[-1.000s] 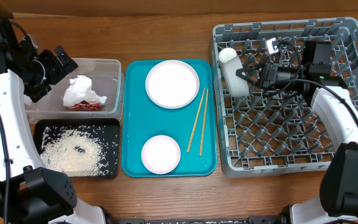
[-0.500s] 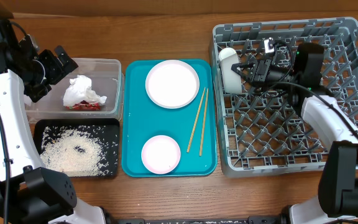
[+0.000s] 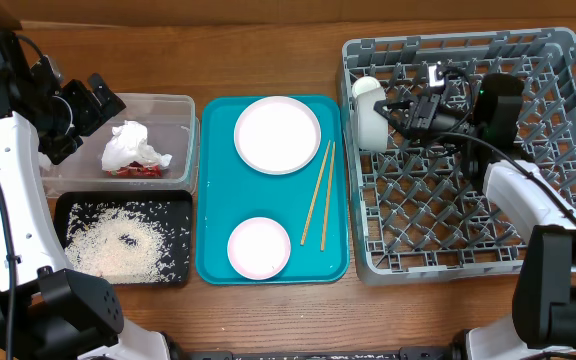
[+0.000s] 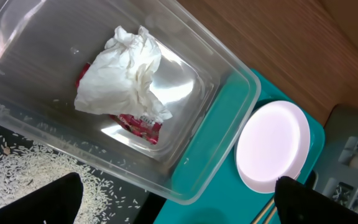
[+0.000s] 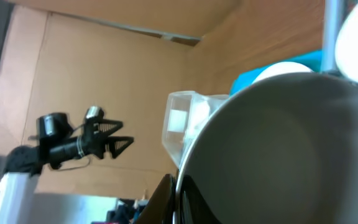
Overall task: Sort waste into correct bins and load items into the dishwasher
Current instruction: 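Lower the pink bowl into the rack's back area and release it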
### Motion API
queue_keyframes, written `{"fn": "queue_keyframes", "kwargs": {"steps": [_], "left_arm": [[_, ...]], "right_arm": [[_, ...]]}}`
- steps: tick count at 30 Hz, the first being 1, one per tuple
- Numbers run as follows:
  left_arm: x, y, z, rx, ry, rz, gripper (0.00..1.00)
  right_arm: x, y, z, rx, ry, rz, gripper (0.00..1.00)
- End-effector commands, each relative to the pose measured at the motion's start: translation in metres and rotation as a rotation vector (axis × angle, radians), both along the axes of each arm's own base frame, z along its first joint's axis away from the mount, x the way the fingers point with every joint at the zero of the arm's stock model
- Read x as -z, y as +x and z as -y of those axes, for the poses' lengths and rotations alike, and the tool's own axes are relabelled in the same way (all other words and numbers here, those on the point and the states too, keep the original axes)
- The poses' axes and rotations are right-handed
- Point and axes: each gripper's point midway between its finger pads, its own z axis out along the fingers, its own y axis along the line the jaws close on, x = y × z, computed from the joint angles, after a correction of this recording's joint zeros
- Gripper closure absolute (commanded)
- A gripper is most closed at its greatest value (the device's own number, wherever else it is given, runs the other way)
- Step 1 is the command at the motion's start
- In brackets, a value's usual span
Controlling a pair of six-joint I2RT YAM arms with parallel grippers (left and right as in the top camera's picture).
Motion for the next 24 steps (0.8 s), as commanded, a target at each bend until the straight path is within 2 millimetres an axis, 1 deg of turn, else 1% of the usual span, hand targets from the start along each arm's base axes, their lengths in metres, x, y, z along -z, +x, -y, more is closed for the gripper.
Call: {"fn": "queue_keyframes", "kwargs": {"steps": [1, 3, 6, 14, 20, 24], "left_arm": [[-0.011, 0.001, 0.000, -0.009, 0.012, 0.027, 0.00], [-0.011, 0.001, 0.000, -0.009, 0.012, 0.027, 0.00], [-0.011, 0.001, 0.000, -0.009, 0.011, 0.027, 0.00], [-0.011, 0.001, 0.000, -0.009, 0.012, 0.027, 0.00], [-0.011, 0.001, 0.000, -0.009, 0.012, 0.027, 0.00], [-0.011, 0.001, 0.000, -0.009, 0.012, 0.027, 0.00]], "right_arm": [[-0.015, -0.008, -0.003, -0.053, 0.078, -0.042, 0.96], [-0.021, -0.010, -0.004, -0.070, 0.095, -0.036, 0.96], [-0.021, -0.010, -0.004, -0.071, 0.092, -0.028, 0.96], [-0.009, -0.008, -0.001, -0.050, 0.050, -0.017, 0.96], [0.006, -0.005, 0.010, -0.007, 0.014, -0.044, 0.96], [0.010, -0.004, 0.016, 0.008, 0.006, -0.052, 0.96]]}}
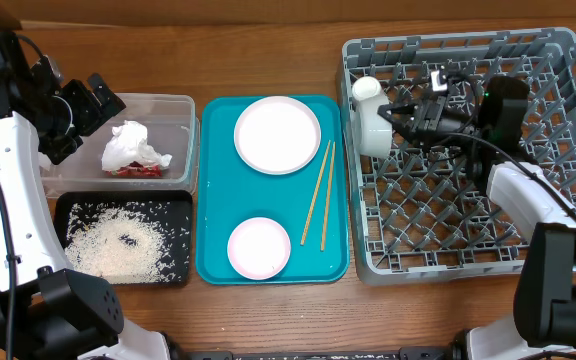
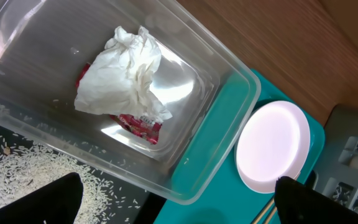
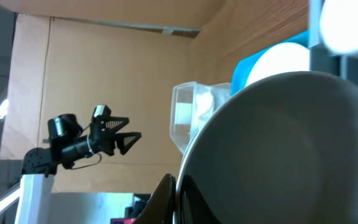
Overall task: Sort waste into correct bins and load items into the dishwasher
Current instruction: 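Lower the pink bowl into the rack's back area and release it, then move the right gripper over the teal tray to the small white plate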
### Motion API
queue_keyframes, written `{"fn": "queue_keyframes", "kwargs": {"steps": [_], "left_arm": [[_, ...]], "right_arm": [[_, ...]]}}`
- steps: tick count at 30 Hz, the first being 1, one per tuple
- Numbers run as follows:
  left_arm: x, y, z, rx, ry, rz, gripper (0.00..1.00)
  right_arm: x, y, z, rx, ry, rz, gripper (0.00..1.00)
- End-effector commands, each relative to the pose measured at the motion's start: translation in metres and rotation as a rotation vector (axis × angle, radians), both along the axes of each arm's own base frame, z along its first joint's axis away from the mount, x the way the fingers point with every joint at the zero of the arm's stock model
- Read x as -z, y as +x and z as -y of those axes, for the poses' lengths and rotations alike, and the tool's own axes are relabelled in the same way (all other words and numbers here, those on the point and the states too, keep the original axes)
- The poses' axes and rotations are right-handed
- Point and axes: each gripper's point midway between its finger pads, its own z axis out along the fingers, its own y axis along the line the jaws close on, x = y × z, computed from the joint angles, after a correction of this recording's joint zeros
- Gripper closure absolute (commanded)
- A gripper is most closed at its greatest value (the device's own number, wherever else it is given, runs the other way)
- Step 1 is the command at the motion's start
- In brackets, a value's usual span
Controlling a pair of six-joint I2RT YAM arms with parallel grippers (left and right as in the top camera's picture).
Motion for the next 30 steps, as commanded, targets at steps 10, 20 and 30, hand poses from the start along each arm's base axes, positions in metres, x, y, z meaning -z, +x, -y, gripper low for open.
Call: {"fn": "queue_keyframes", "kwargs": {"steps": [10, 20, 30], "left_arm": [[-0.011, 0.001, 0.000, -0.009, 0.012, 0.027, 0.00], [-0.011, 0.001, 0.000, -0.009, 0.012, 0.027, 0.00], [-0.011, 0.001, 0.000, -0.009, 0.012, 0.027, 0.00]], "right_arm": [[0.001, 0.003, 0.007, 0.015, -0.032, 0.055, 0.74], [-0.001, 0.010, 0.038, 0.082, -0.031, 0.066, 0.42], [0.001, 0.015, 0.071, 0.153, -0.051, 0.090, 0.24]]}}
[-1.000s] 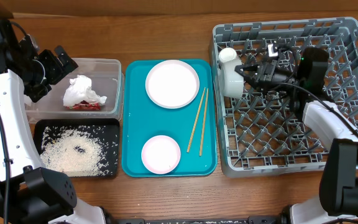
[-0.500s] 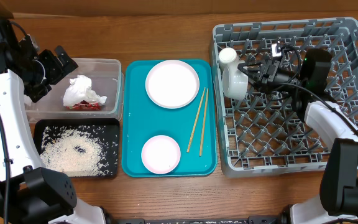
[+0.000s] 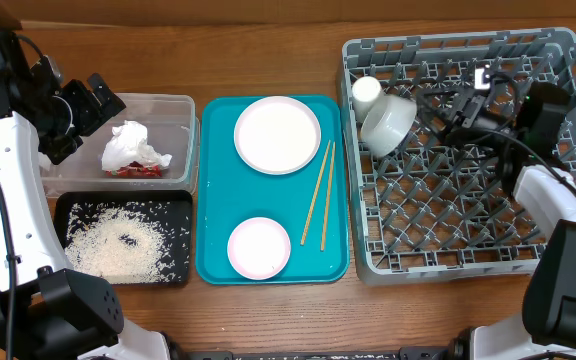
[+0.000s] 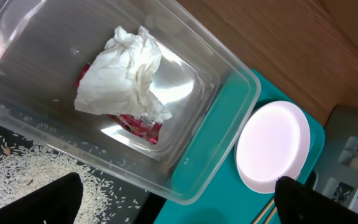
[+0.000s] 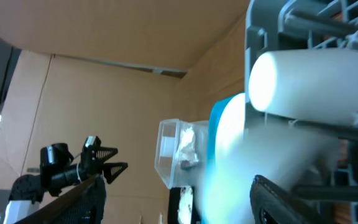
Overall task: Sort waste into correct bins and load items into the dishwasher
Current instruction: 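Move the right gripper over the teal tray to the small white plate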
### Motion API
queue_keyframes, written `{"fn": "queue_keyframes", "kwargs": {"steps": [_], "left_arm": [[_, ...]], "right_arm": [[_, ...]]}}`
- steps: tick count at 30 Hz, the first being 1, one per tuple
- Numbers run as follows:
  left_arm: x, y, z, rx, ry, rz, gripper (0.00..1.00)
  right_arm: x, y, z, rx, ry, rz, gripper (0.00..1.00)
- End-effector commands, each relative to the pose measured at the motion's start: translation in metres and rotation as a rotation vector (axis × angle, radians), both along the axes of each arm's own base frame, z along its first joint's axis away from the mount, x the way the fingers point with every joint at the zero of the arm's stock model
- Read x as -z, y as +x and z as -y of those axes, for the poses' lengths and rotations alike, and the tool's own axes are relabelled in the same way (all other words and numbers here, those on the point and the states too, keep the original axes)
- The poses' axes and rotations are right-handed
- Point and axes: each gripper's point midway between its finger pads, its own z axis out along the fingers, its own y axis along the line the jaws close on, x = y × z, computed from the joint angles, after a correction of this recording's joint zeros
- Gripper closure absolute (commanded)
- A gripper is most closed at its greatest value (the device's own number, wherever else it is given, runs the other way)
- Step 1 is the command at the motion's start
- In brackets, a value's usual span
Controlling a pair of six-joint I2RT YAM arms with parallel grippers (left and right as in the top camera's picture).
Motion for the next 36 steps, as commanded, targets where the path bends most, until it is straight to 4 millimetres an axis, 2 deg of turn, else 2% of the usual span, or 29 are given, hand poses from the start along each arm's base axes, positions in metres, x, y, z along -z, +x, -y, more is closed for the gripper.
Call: {"fn": "queue_keyframes", "kwargs": {"steps": [1, 8, 12, 17, 23, 26, 30, 33, 36], "left_arm": [[-0.011, 0.001, 0.000, -0.009, 0.012, 0.027, 0.00], [-0.011, 0.001, 0.000, -0.009, 0.012, 0.027, 0.00], [-0.011, 0.001, 0.000, -0.009, 0.012, 0.027, 0.00], [-0.011, 0.001, 0.000, -0.009, 0.012, 0.027, 0.00], [-0.011, 0.001, 0.000, -0.009, 0.012, 0.027, 0.00], [-0.011, 0.001, 0.000, -0.009, 0.012, 0.027, 0.00], [-0.011, 0.001, 0.000, -0.009, 0.012, 0.027, 0.00], [-0.011, 0.001, 0.000, -0.009, 0.012, 0.027, 0.00], [-0.011, 0.001, 0.000, -0.009, 0.012, 0.027, 0.00]], "right_arm": [[0.000, -0.001, 0.002, -0.006, -0.014, 0.023, 0.24], [0.015, -0.005, 0.002, -0.004, -0.070, 0.019, 0.25], [0.015, -0.005, 0.002, -0.008, -0.074, 0.026, 0.27], [0.004, -0.002, -0.011, -0.042, -0.076, 0.043, 0.31], [-0.019, 0.006, -0.044, -0.107, -0.124, 0.081, 0.31], [-0.012, 0.013, -0.060, -0.085, -0.279, 0.047, 0.31], [0.000, 0.010, -0.085, -0.088, -0.627, 0.019, 0.30], [0.003, -0.004, -0.114, -0.142, -0.851, 0.050, 0.28], [0.016, -0.031, -0.148, -0.232, -1.006, 0.075, 0.27]]}}
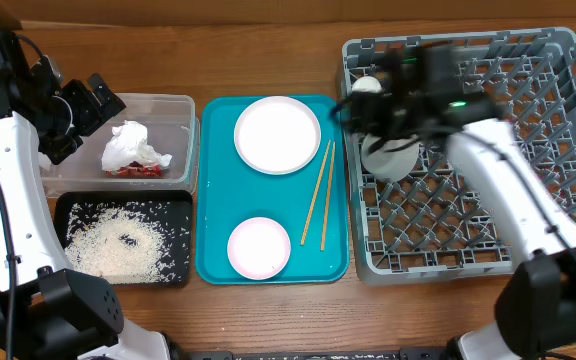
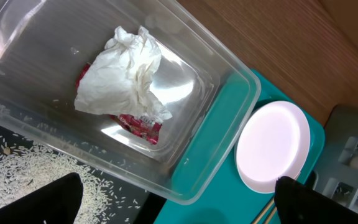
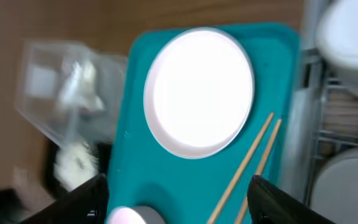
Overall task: Sort waste into correct bins and load items into the dishwasher
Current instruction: 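Move the right gripper over the teal tray to the small white plate, then grasp the small white plate's rim with the right gripper and lift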
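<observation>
A teal tray carries a large white plate, a small white bowl and a pair of chopsticks. In the grey dishwasher rack, a white bowl lies near the left edge with a white cup behind it. My right gripper hovers open and blurred over the rack's left edge. Its wrist view shows the plate, chopsticks and cup. My left gripper is open above the clear bin, holding nothing.
The clear bin holds a crumpled white tissue over a red wrapper. In front of it a black tray is strewn with rice. Bare wood lies behind the tray and bins.
My right arm has moved from the rack's far right to its left edge beside the tray, gripper still open. The white bowl now lies a little nearer the front. The left arm is unchanged.
My right gripper first held the white bowl at the rack's left edge beside the cup, and still held it a moment later. Then the bowl leaned in the rack with the gripper open off to the right. Now the gripper hovers open toward the tray.
</observation>
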### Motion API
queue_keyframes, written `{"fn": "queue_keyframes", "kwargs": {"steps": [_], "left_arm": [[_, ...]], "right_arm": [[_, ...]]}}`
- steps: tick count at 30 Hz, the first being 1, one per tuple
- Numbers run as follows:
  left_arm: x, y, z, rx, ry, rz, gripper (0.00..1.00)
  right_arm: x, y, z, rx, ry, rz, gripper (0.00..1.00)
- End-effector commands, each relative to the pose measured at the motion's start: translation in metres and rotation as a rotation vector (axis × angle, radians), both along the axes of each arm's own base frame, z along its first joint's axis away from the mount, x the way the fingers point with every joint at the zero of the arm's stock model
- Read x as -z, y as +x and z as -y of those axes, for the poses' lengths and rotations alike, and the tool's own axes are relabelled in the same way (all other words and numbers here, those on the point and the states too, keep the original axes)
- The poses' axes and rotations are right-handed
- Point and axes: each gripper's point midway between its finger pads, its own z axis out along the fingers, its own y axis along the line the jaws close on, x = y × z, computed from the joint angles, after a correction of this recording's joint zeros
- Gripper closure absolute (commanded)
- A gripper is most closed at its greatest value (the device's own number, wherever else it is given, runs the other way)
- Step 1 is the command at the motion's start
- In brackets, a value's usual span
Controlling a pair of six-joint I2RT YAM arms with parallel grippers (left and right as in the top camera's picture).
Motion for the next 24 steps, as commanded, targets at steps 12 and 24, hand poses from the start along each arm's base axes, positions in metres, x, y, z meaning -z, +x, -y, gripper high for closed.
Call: {"fn": "queue_keyframes", "kwargs": {"steps": [12, 24], "left_arm": [[-0.011, 0.001, 0.000, -0.009, 0.012, 0.027, 0.00], [-0.011, 0.001, 0.000, -0.009, 0.012, 0.027, 0.00]], "right_arm": [[0.072, -0.161, -0.094, -0.541, -0.497, 0.005, 0.31], [0.104, -0.229, -0.119, -0.730, -0.555, 0.037, 0.52]]}}
